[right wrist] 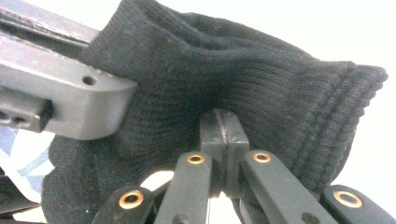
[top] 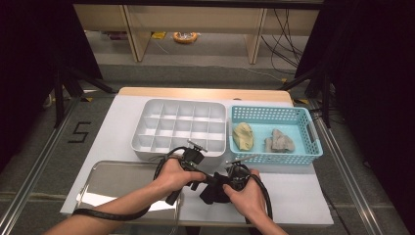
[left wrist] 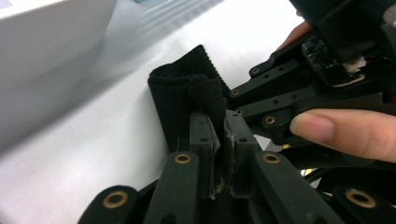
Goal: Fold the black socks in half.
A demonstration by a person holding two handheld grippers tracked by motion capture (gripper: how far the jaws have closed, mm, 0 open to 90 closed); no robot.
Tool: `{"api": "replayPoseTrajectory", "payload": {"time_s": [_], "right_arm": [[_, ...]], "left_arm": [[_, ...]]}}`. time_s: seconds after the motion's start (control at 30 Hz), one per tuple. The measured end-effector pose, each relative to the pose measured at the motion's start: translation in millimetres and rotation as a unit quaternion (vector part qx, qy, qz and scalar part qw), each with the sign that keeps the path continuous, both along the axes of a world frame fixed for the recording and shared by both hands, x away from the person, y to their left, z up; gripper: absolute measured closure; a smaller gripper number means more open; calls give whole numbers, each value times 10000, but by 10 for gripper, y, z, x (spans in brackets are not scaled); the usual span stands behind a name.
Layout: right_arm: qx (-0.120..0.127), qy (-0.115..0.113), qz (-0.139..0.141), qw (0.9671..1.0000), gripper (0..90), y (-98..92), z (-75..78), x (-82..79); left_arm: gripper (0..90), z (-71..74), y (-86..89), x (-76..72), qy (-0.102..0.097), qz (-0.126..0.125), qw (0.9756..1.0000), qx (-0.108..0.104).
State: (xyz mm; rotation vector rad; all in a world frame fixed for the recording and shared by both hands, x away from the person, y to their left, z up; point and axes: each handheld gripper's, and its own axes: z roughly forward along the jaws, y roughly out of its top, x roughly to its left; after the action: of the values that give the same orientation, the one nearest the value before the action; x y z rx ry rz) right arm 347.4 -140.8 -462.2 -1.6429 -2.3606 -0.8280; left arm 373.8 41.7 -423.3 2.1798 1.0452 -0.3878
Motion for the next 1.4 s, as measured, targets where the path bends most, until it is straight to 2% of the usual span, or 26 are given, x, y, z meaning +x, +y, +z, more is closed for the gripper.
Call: {"api": "replayPoseTrajectory", "payload": {"time_s": [0.03,0.1,0.13,0.17,0.23,0.3,0.33,0.37,0.4,0.43,0.47,0.5,0.57,0.6,0.63,0.77,0.8,0.83,0.87,1.07,1.1,1.13,1.2,1.23,1.3,1.4], "right_arm": [[-11,77,-77,9999,900,13,9,-9],[-48,-11,-48,10000,900,25,6,-11],[-13,133,-95,9999,900,41,21,-21],[-42,-11,-16,10000,900,39,6,-11],[-18,-29,4,10000,900,53,2,-9],[-4,159,-68,9999,900,78,27,-18],[21,29,-5,10000,900,74,4,-6],[-78,314,-152,9994,900,87,30,-17],[13,80,8,10000,900,83,1,-5],[4,285,-111,9995,900,106,18,-22],[-34,231,-113,9997,900,111,17,-27],[12,47,23,10000,900,100,-12,-12],[124,-18,157,9998,900,96,-34,3],[153,143,97,9997,900,113,-19,-4],[222,20,171,9996,900,111,-33,7],[291,129,50,9995,900,77,-13,7],[343,99,99,9993,900,42,-1,16],[322,290,-111,9990,897,29,59,-6],[411,106,-53,9991,895,-22,69,4],[528,-222,-404,9975,888,-323,313,3],[604,-1,-668,9959,887,-336,365,-13],[497,-24,-690,9964,886,-376,381,-4],[549,51,-835,9950,882,-429,402,2],[524,-10,-792,9955,879,-468,392,10],[519,-8,-863,9949,871,-497,385,0],[509,87,-935,9943,860,-529,350,-5]], "left_arm": [[832,4,-2,1,-9,-14,10000,25],[832,2,-4,3,-12,-36,10000,12],[832,4,0,6,-24,-85,10000,31],[832,7,-1,6,-22,-91,10000,29],[831,15,4,12,-43,-106,9999,38],[831,18,5,17,-27,-67,10000,23],[831,18,6,21,-42,-54,10000,20],[832,22,-14,11,5,99,9999,-37],[832,24,-1,20,-8,17,10000,33],[832,20,-3,19,-4,35,10000,29],[831,18,-3,19,-2,41,10000,26],[831,16,-3,19,-2,32,10000,37],[831,7,-7,21,0,45,10000,-11],[832,8,-8,20,1,42,10000,-8],[831,8,-9,20,-3,32,10000,-8],[832,6,-7,28,-43,-5,10000,-47],[831,19,-33,14,14,178,9998,-105],[832,19,-13,32,-27,14,10000,-39],[831,19,-20,33,-21,44,10000,-42],[831,-3,-63,36,9,125,9999,-66],[831,-5,-75,34,23,181,9998,-113],[831,-5,-81,36,13,185,9998,-105],[831,-12,-91,36,-1,210,9997,-91],[831,-14,-77,50,-22,71,10000,-11],[830,-14,-83,53,-39,77,10000,-1],[830,-19,-111,49,-27,208,9998,-34]]}}
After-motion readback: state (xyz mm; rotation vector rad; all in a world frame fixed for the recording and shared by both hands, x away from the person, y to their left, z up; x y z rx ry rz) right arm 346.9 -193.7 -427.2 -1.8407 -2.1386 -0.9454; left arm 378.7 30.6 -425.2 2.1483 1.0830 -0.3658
